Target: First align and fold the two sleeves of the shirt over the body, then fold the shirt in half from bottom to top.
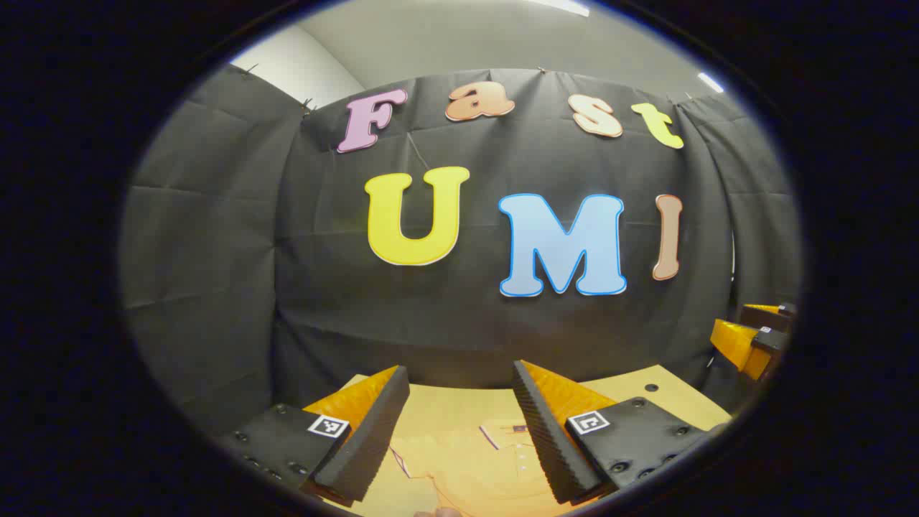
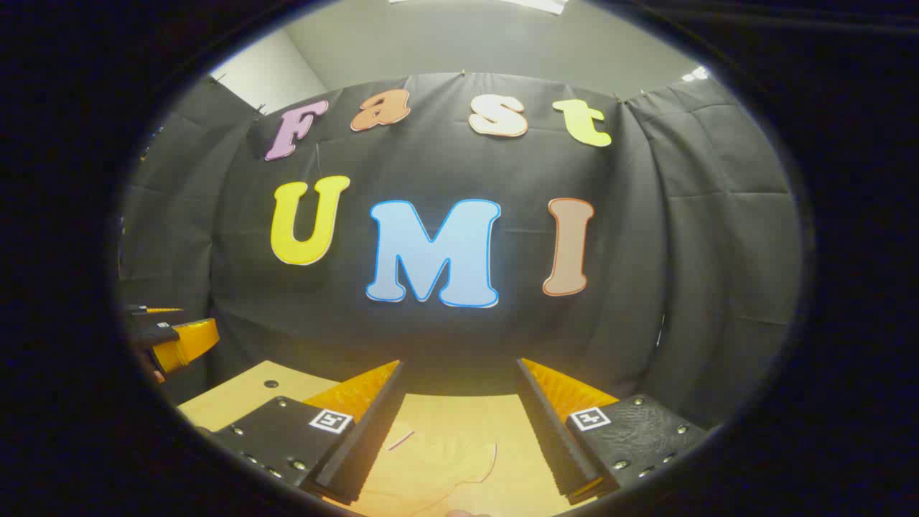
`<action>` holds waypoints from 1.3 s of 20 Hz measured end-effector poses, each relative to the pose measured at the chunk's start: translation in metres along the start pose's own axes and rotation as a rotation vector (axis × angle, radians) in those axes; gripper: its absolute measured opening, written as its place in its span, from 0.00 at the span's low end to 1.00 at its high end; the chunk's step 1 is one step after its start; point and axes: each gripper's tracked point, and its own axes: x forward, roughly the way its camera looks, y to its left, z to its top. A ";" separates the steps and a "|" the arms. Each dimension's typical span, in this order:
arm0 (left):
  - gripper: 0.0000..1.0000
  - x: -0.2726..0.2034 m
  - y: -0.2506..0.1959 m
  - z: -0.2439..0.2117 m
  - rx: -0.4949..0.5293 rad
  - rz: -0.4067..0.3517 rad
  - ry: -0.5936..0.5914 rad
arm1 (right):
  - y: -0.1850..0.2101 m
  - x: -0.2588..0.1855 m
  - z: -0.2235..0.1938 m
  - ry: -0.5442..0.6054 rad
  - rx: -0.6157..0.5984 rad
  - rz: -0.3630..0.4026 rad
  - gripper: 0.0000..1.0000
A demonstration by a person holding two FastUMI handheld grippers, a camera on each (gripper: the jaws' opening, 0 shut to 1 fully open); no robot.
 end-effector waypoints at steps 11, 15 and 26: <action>0.94 -0.003 -0.006 0.001 -0.003 0.001 0.001 | -0.004 0.005 -0.018 0.044 0.030 0.006 0.94; 0.94 -0.006 -0.010 0.003 0.004 -0.003 0.000 | -0.011 0.020 -0.042 0.106 0.055 0.000 0.94; 0.94 -0.002 -0.012 -0.010 -0.001 0.012 0.040 | -0.028 0.082 -0.204 0.499 0.085 -0.001 0.94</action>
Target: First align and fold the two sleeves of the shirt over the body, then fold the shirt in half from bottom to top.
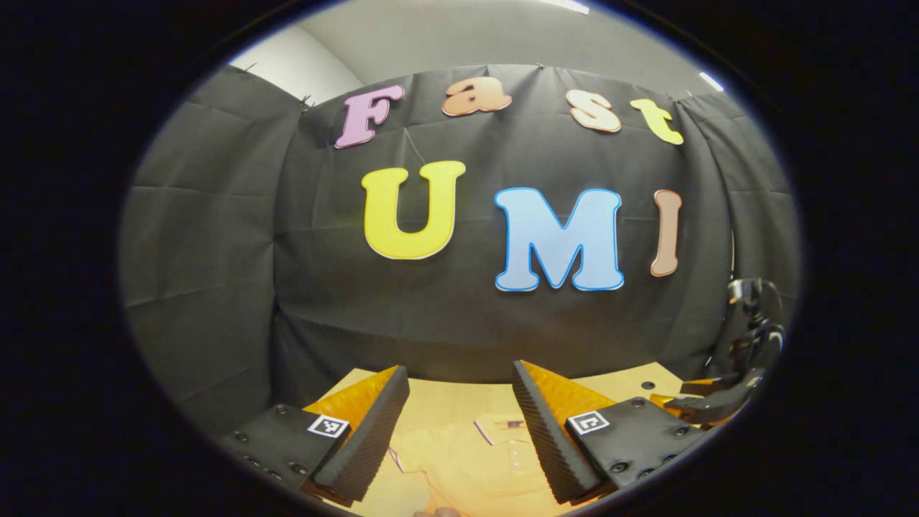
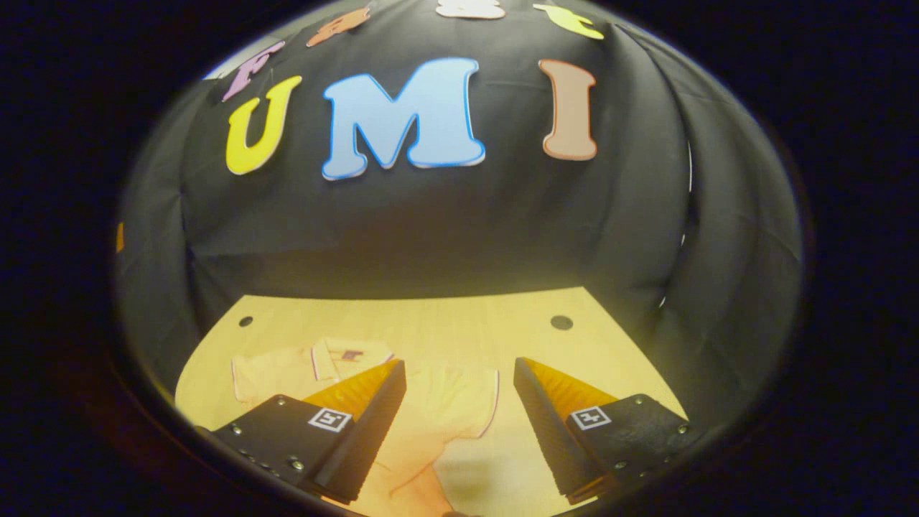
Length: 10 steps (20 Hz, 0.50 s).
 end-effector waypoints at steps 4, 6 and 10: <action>0.94 0.001 0.006 -0.002 0.006 0.019 0.013 | -0.006 0.039 -0.057 0.156 0.007 -0.001 0.95; 0.94 0.002 0.009 -0.004 0.011 0.029 0.018 | -0.005 0.053 -0.086 0.233 0.033 0.006 0.95; 0.95 0.005 0.011 -0.005 0.010 0.042 0.024 | -0.012 0.076 -0.130 0.372 0.072 0.001 0.95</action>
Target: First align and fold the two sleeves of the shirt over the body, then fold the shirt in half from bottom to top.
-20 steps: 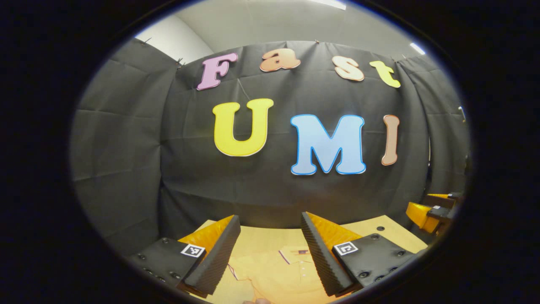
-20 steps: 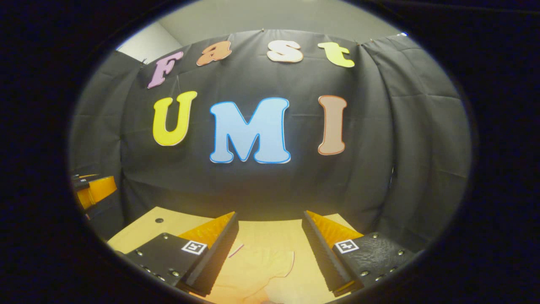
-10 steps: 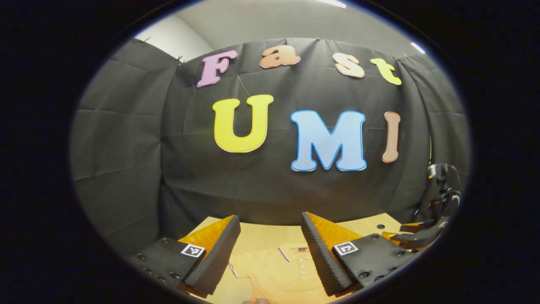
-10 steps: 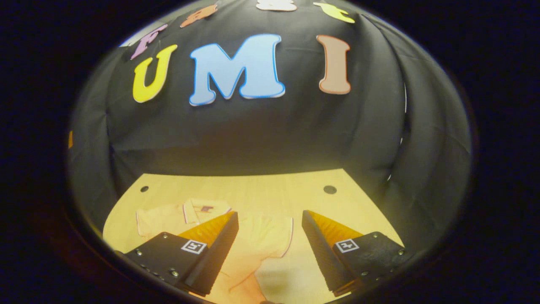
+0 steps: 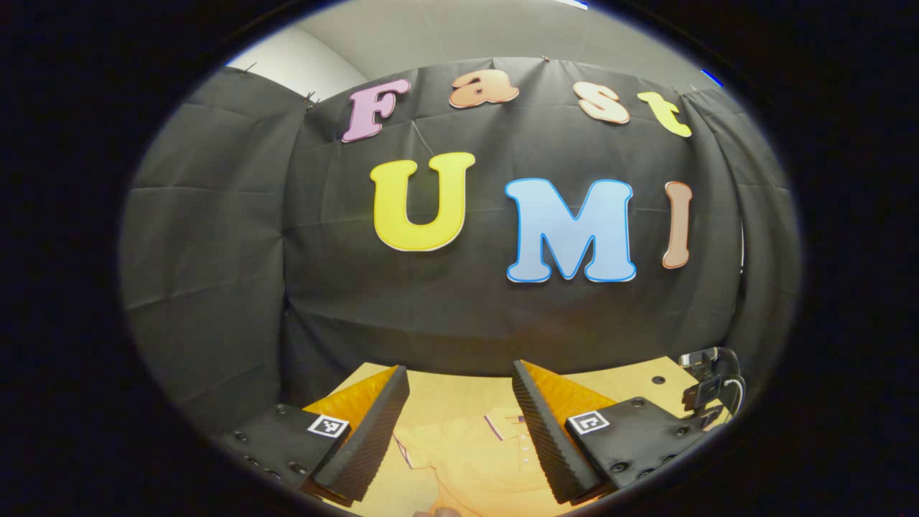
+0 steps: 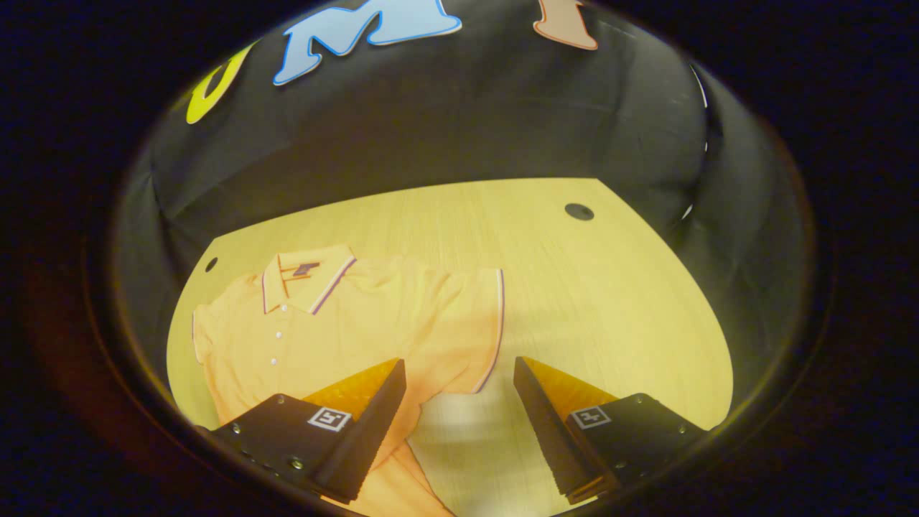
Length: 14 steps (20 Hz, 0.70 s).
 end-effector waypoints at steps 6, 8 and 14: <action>0.95 0.004 -0.001 0.000 0.010 -0.001 0.002 | -0.003 0.028 -0.028 0.114 -0.009 -0.004 0.88; 0.94 0.005 -0.001 -0.002 0.011 -0.003 0.006 | -0.001 0.028 -0.032 0.132 -0.014 0.009 0.81; 0.94 0.007 0.001 -0.006 0.002 0.001 0.019 | -0.001 0.037 -0.025 0.121 0.035 0.016 0.66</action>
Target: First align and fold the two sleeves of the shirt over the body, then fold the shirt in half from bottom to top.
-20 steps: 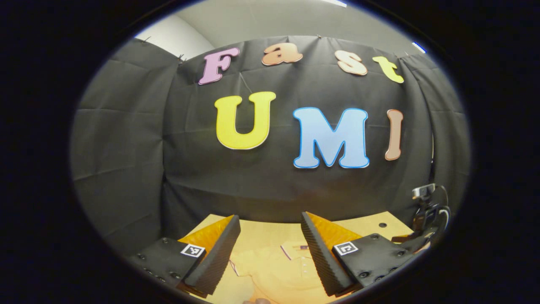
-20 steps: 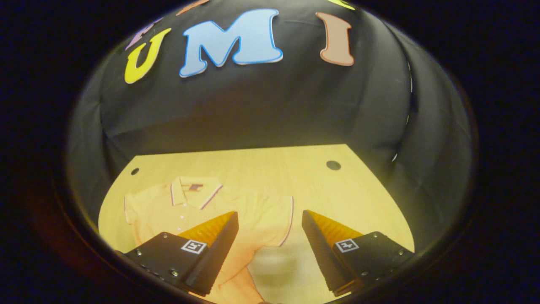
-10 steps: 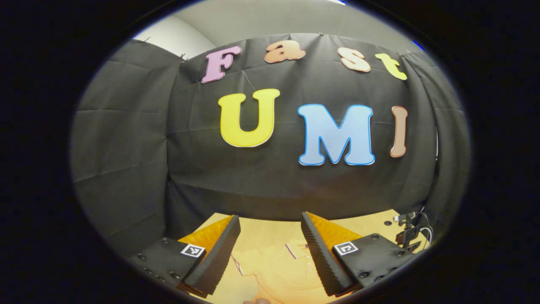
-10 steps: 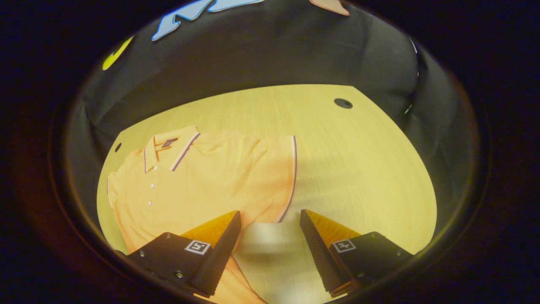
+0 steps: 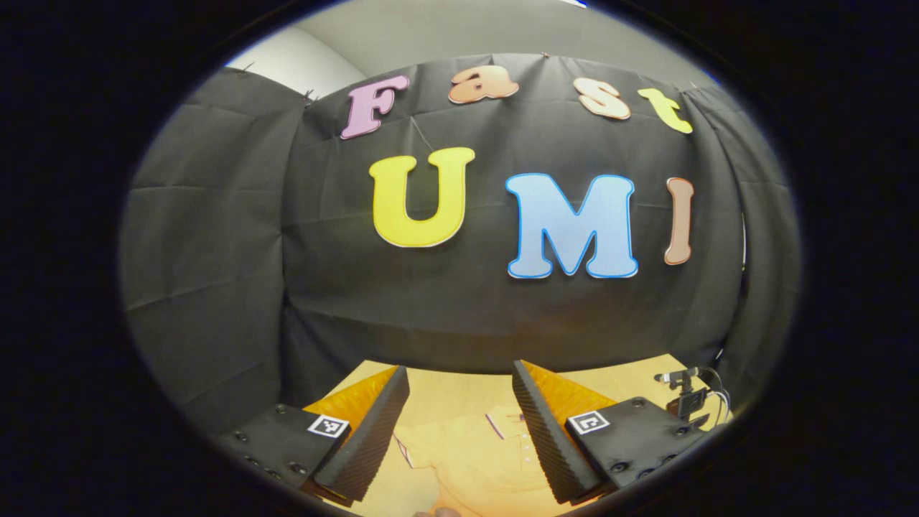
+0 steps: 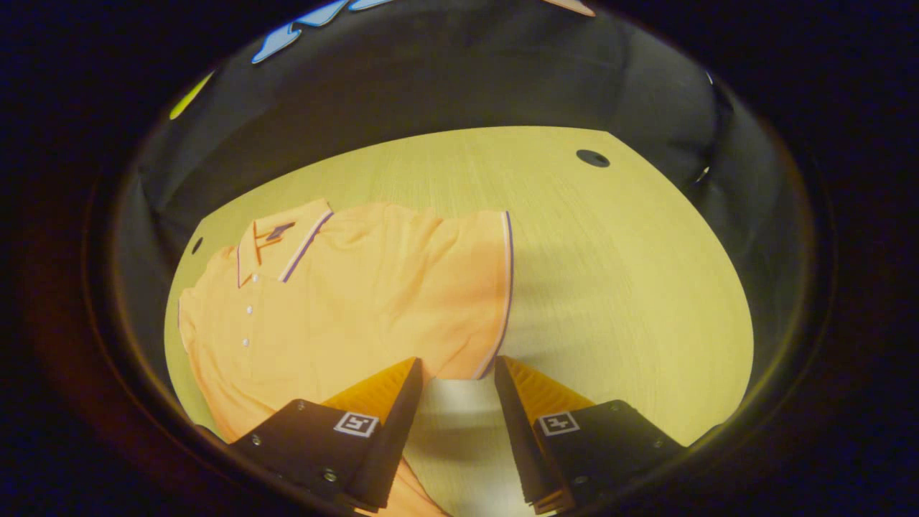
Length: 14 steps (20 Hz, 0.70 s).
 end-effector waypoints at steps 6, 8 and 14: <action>0.95 -0.001 0.000 -0.001 -0.011 0.000 0.001 | -0.010 0.003 0.005 -0.001 -0.004 -0.038 0.33; 0.95 0.000 -0.001 -0.001 -0.010 -0.002 0.004 | -0.016 0.002 0.003 0.001 -0.017 -0.071 0.04; 0.95 0.000 0.001 -0.002 -0.017 -0.003 0.004 | -0.005 -0.008 0.020 -0.069 -0.077 -0.059 0.04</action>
